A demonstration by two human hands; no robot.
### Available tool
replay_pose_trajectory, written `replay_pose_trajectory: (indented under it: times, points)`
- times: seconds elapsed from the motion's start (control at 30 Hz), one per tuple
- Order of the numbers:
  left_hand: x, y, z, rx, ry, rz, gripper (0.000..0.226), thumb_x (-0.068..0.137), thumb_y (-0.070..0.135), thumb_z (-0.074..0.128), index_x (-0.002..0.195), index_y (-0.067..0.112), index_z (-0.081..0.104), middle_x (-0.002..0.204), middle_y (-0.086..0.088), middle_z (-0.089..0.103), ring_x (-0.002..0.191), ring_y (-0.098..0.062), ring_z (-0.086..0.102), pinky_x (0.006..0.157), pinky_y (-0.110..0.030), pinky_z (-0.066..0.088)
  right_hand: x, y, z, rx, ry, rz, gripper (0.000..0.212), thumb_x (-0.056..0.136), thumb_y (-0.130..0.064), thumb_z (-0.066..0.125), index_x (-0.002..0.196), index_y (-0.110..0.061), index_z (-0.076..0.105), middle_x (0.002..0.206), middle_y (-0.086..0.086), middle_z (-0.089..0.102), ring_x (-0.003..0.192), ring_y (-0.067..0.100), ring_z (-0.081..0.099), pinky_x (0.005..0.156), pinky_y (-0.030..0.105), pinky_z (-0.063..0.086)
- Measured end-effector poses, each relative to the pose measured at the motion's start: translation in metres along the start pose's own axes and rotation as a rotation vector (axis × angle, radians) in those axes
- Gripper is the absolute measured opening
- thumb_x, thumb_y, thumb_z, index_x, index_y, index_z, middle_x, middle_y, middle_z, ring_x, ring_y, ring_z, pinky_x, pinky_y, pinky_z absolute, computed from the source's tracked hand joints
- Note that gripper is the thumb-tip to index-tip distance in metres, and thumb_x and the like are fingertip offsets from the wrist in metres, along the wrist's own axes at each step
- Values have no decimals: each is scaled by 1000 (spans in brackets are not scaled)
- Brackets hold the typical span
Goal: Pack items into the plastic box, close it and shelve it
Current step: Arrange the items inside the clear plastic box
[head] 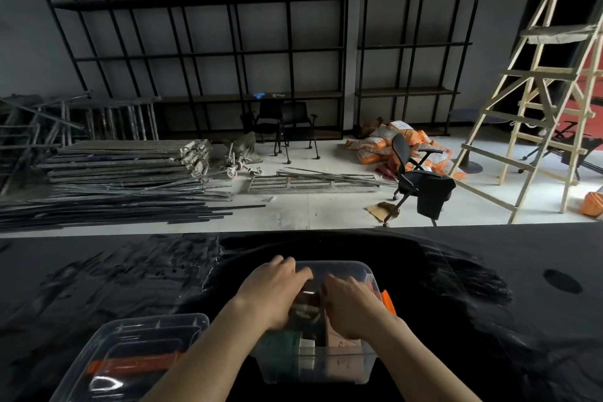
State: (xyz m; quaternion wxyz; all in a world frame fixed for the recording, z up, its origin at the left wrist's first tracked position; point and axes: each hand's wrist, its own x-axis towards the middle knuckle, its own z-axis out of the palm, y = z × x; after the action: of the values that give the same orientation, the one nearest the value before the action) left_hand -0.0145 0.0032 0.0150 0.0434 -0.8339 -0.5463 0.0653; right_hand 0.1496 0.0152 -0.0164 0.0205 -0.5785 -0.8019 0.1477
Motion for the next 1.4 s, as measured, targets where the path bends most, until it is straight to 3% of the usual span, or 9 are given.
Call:
replay_pose_trajectory:
  times: [0.07,0.2,0.37,0.57,0.8,1.0,1.13,1.3,1.4]
  points:
    - [-3,-8,1,-169,67,-42,83,73,15,78,141,35,34,123,-2,48,114,-25,50,83,-38,51,5,1,-4,176,8,49,38,97,-16,55,134,-13,48,99,-2,63,73,7,57,57,17,41]
    - [-13,-12,12,-453,121,-98,93,65,54,76,141,54,21,115,4,48,104,-21,60,86,-37,54,7,3,-11,880,-113,159,34,93,-6,63,127,-6,59,113,13,68,85,22,75,73,38,65]
    - [-17,-9,23,-360,283,-79,74,70,46,68,132,51,28,116,5,60,110,-20,59,84,-36,55,6,2,-7,1189,5,337,13,84,-1,73,95,-5,77,78,14,79,66,23,78,59,32,61]
    - [-33,-28,36,-620,489,-254,71,76,76,47,137,39,44,139,15,47,133,-7,37,110,-37,34,22,-18,5,898,140,422,9,83,-11,74,89,-10,80,79,14,78,68,26,77,66,42,66]
    - [-45,-19,85,-1469,365,-679,55,97,47,49,148,27,40,152,3,43,136,-13,41,114,-40,34,30,-46,31,807,55,537,13,72,-12,69,76,-13,81,79,9,78,76,30,76,75,41,64]
    - [-33,-3,78,-1432,433,-655,25,98,46,46,114,41,63,125,10,61,113,-2,56,90,-21,42,41,-43,32,905,-21,582,15,69,-9,73,82,-5,80,87,19,77,79,34,76,76,46,64]
    - [-38,-6,73,-1361,456,-647,31,99,48,42,117,34,63,119,11,62,108,-4,57,87,-26,42,35,-47,20,912,-85,520,22,77,-13,69,89,4,76,88,27,76,78,40,76,75,53,64]
    - [-37,-11,71,-1345,481,-641,28,99,47,42,111,36,64,111,10,66,101,-5,62,88,-30,49,18,-29,-3,356,-84,340,15,95,-18,62,94,-6,69,92,13,73,83,26,75,65,32,63]
    - [-35,-12,71,-1350,491,-667,32,99,42,45,124,31,62,123,9,63,114,-8,58,100,-34,47,11,-26,-3,308,-358,237,30,92,-29,70,111,-6,73,98,10,76,77,20,72,68,28,59]
